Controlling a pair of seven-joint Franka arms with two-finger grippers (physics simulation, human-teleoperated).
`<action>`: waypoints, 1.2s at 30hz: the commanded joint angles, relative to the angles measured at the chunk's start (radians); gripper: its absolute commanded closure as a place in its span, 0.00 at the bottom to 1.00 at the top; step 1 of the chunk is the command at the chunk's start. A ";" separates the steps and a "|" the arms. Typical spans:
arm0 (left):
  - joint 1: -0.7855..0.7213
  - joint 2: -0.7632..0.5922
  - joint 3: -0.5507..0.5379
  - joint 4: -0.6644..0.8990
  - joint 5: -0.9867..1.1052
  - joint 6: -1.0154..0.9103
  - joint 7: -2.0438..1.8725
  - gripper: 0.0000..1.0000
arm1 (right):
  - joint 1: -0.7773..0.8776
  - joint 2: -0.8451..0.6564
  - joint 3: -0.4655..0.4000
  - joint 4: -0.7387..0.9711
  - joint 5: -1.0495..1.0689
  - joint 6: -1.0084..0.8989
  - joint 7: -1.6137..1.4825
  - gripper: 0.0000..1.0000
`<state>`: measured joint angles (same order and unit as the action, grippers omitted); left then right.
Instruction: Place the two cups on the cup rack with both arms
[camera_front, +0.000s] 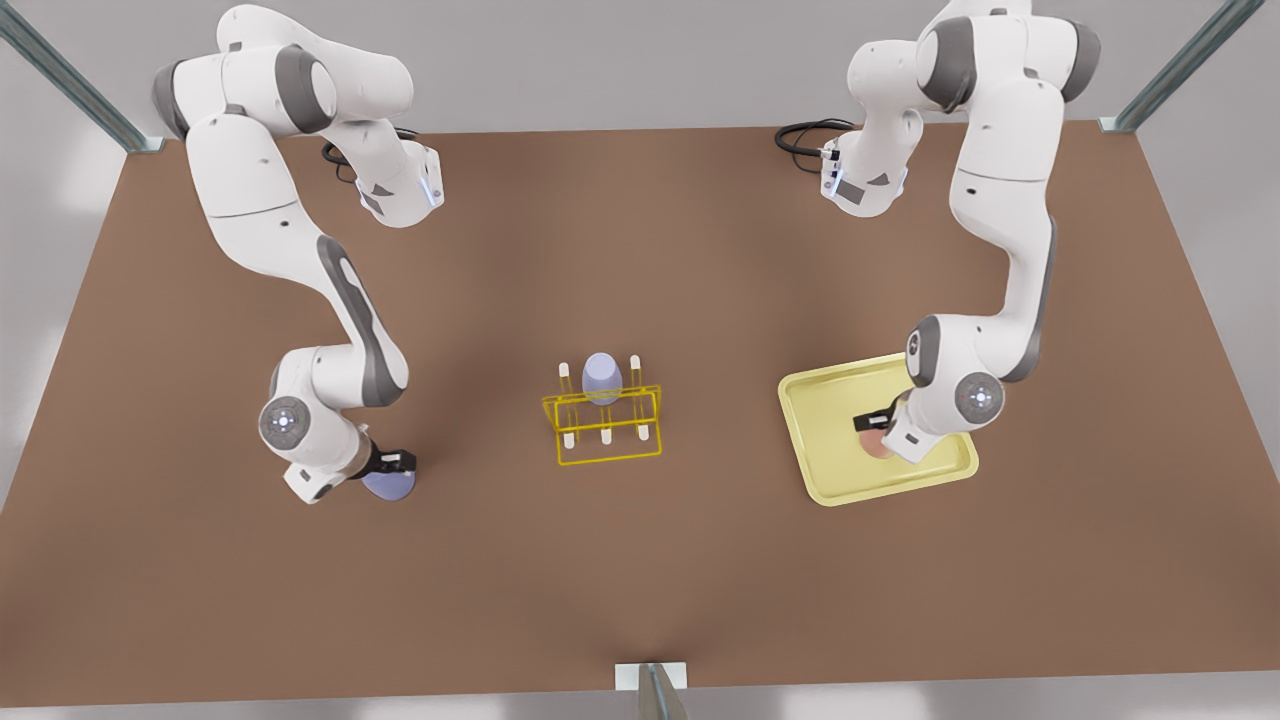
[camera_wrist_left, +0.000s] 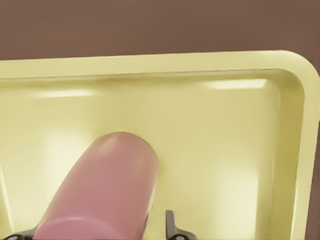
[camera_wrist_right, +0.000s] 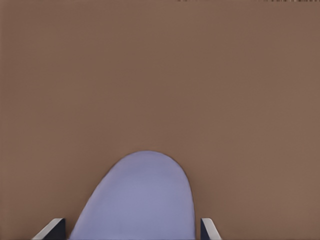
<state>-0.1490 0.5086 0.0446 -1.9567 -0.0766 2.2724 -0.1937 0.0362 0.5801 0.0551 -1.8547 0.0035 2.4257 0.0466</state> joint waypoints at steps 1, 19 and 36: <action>-0.001 0.002 0.000 0.002 0.001 0.038 -0.052 0.00 | 0.001 0.001 0.000 0.000 0.003 0.029 -0.004 0.00; 0.003 0.004 -0.003 0.007 0.009 0.088 -0.052 0.08 | -0.006 0.018 0.000 0.006 0.003 0.021 -0.017 0.24; 0.000 -0.007 -0.038 0.156 0.000 -0.209 -0.125 0.18 | -0.001 -0.187 0.175 0.023 0.217 -0.145 -0.005 0.28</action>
<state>-0.1481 0.5048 0.0090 -1.8145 -0.0728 2.2252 -0.2550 0.0318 0.4047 0.2226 -1.8292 0.1674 2.3511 0.0162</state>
